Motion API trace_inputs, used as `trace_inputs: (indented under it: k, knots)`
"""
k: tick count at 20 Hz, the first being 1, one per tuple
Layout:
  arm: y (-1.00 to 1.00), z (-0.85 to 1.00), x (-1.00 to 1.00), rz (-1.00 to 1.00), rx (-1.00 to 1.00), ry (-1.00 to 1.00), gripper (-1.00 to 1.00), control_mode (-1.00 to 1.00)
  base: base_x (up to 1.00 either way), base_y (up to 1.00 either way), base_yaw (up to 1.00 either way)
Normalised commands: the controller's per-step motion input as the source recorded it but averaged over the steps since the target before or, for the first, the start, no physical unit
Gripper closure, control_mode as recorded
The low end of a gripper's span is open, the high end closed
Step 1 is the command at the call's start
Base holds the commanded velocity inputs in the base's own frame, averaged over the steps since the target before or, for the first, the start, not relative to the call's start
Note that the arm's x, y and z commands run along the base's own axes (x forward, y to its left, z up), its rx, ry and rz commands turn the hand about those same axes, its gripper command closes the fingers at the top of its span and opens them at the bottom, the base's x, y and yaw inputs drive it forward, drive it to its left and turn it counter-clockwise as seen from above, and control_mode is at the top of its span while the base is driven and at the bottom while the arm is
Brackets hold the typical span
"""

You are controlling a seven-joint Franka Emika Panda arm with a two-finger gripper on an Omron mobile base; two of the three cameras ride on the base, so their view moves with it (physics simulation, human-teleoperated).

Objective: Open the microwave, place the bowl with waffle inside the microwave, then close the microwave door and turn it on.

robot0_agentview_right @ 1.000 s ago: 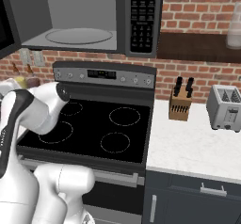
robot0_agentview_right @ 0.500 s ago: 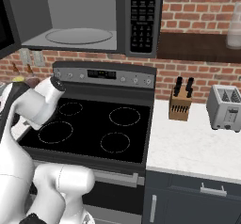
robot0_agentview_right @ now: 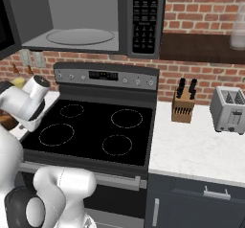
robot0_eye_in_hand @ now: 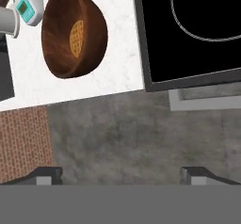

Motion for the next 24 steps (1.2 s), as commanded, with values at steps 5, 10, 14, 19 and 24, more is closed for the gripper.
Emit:
trace_inputs:
  k: [5, 10, 14, 19, 24]
  knots:
    - [0.23, -0.22, 0.23, 0.00, 0.00, 0.00, -1.00, -1.00, 0.00, 0.00, 0.00]
    - [0.18, -0.24, 0.32, 0.00, 0.00, 0.00, -1.00, -1.00, 0.00, 0.00, 0.00]
    - [0.31, -0.23, 0.38, 0.00, 0.00, 0.00, -1.00, -1.00, 0.00, 0.00, 0.00]
    - [0.34, -0.04, 0.31, 0.00, 0.00, 0.00, -1.00, -1.00, 0.00, 0.00, 0.00]
    - [0.41, -0.01, 0.30, 0.00, 0.00, 0.00, -1.00, -1.00, 0.00, 0.00, 0.00]
